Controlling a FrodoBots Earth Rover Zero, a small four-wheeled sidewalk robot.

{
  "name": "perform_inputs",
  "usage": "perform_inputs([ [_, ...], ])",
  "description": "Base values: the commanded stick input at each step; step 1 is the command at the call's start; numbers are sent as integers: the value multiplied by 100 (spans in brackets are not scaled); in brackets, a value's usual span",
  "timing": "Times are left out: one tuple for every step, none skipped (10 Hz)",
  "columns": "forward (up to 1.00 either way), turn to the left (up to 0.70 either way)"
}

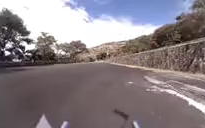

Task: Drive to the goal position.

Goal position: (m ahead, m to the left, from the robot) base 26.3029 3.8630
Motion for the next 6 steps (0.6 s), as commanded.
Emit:
perform_inputs([
  [70,0],
  [70,0],
  [70,0],
  [70,0],
  [70,0],
  [70,0],
])
